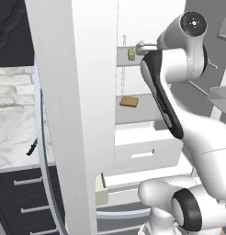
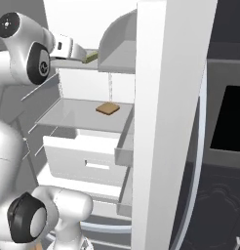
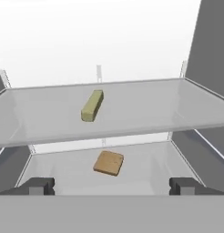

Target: Retrieve the butter from the fridge and place it on a plate on the dining table. Then retrieve the butter knife by the fridge and place it near the plate.

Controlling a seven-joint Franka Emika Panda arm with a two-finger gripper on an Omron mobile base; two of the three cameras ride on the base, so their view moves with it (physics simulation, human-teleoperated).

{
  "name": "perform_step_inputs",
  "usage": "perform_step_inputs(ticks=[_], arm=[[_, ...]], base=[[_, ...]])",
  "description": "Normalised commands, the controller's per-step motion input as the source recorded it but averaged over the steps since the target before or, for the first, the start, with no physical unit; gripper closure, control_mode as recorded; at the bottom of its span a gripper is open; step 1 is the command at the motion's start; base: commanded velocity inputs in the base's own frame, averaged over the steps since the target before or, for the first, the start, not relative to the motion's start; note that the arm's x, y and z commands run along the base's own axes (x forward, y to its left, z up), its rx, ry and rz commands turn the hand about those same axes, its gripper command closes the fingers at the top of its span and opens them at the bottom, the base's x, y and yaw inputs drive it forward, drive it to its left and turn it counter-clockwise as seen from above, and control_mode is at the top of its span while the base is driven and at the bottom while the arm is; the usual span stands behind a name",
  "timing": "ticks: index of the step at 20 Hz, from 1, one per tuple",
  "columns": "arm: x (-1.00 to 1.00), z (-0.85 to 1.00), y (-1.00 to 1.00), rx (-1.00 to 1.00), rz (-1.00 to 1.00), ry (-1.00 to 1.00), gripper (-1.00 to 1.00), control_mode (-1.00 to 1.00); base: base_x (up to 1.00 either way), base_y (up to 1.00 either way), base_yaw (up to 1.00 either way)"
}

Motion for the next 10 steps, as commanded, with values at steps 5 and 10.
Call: perform_step_inputs(ticks=[5,10], arm=[[0.41,-0.19,0.14,0.00,-0.03,-0.10,-1.00,-1.00],[0.45,-0.06,0.07,0.03,-0.03,-0.02,-1.00,-1.00]], base=[[0.00,0.00,0.00],[0.00,0.00,0.00]])
